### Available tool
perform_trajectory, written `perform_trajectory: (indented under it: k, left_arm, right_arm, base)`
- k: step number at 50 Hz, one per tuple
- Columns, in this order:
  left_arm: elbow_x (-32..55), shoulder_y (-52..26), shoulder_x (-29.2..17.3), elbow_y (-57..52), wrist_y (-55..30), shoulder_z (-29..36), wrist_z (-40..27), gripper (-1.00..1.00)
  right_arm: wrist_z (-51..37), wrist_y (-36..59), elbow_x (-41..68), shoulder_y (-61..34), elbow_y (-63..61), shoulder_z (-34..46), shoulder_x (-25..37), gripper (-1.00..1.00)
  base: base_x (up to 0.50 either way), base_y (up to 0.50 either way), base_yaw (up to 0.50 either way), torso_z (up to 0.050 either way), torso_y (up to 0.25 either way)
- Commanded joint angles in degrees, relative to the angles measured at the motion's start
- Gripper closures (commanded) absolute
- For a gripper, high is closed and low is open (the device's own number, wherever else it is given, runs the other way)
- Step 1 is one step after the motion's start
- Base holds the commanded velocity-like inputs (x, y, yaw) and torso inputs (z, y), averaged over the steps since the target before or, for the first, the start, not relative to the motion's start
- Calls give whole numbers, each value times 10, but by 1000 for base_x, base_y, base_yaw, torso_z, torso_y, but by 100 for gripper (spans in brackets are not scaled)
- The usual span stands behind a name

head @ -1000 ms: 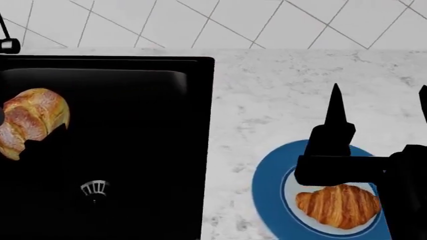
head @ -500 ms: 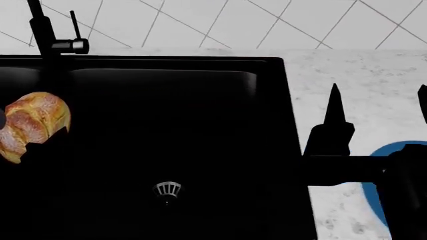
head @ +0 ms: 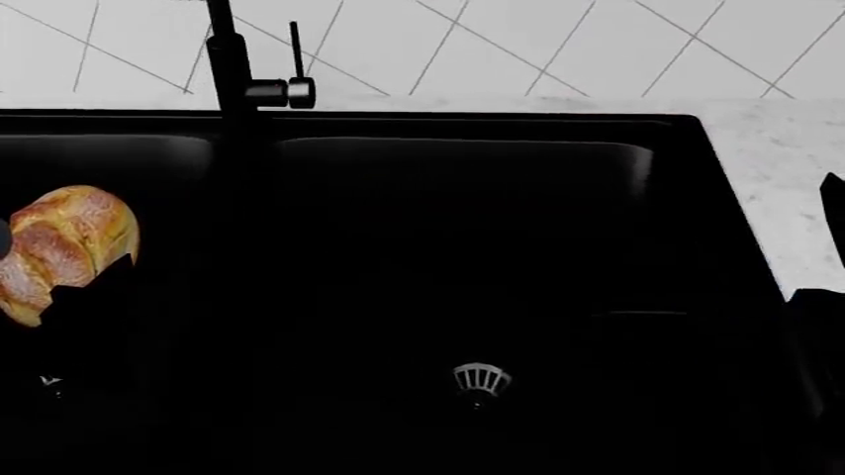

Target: Place the pastries on the plates.

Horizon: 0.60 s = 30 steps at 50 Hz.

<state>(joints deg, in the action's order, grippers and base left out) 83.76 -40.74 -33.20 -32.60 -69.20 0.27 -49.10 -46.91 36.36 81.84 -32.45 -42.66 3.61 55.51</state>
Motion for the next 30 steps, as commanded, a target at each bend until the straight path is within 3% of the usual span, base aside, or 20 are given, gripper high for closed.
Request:
perform_trajectory:
  k: [1, 30]
  left_arm:
    - [5, 1, -1, 5, 11, 4, -5, 100]
    - [1, -4, -1, 13, 19, 18, -7, 100]
  right_arm:
    - [2, 2, -2, -2, 1, 5, -3, -100]
    - [9, 7, -2, -12, 2, 11, -1, -100]
  base:
    - [0, 500, 0, 0, 0]
    - [0, 500, 0, 0, 0]
